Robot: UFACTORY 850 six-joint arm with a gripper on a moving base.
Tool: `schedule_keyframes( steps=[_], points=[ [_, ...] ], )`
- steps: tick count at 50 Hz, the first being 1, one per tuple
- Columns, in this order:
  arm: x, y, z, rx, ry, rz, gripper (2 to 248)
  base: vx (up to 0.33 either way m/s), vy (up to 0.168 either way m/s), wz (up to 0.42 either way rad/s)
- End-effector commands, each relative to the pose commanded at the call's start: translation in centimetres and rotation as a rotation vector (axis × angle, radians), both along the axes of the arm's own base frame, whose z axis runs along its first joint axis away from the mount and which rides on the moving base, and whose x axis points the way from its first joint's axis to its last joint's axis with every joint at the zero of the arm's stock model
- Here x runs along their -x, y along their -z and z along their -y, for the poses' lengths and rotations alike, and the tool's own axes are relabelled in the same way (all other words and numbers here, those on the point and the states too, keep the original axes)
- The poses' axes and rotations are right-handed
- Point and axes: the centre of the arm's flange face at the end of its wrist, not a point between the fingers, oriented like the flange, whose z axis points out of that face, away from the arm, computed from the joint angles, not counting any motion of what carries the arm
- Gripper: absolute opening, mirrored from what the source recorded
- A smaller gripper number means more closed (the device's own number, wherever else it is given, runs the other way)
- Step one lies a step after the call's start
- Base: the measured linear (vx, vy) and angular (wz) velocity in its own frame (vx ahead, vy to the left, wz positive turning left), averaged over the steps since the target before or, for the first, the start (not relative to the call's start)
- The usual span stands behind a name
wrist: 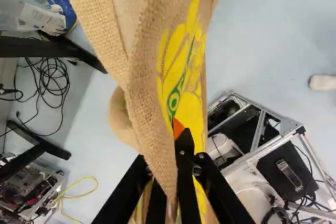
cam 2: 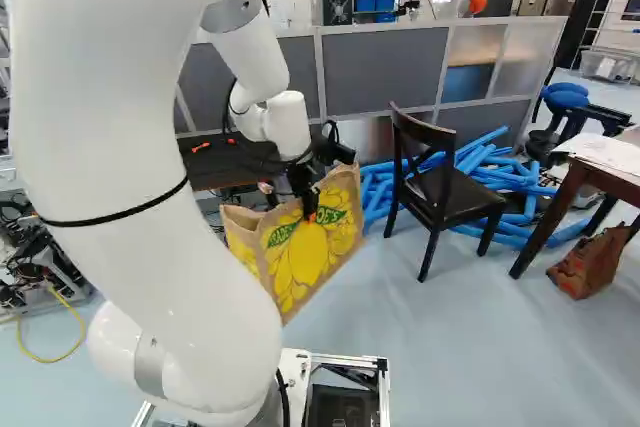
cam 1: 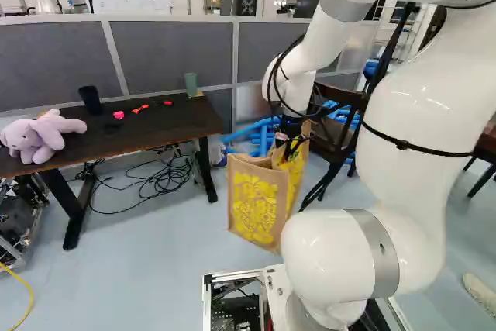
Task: Pick up the bag on the ground and place it on the table
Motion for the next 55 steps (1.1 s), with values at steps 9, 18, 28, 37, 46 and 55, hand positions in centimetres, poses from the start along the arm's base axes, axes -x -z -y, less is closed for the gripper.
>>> schedule_keyframes(
  steps=[9, 18, 28, 37, 46, 55],
  points=[
    [0.0, -1.3, -0.1, 0.001, -0.001, -0.003, 22, 0.0, 0.0, 0.0],
    [0.0, -2.7, -0.2, 0.002, -0.002, -0.007, 22, 0.0, 0.0, 0.0],
    [0.1, -4.2, -0.2, 0.003, -0.003, -0.012, 22, 0.0, 0.0, 0.0],
    [0.1, -5.6, -0.3, 0.004, -0.004, -0.02, 22, 0.0, 0.0, 0.0],
    [0.2, -6.9, -0.4, 0.005, -0.005, -0.033, 22, 0.0, 0.0, 0.0],
    [0.3, -8.3, -0.5, 0.005, -0.005, -0.046, 22, 0.0, 0.0, 0.0]
  ],
)
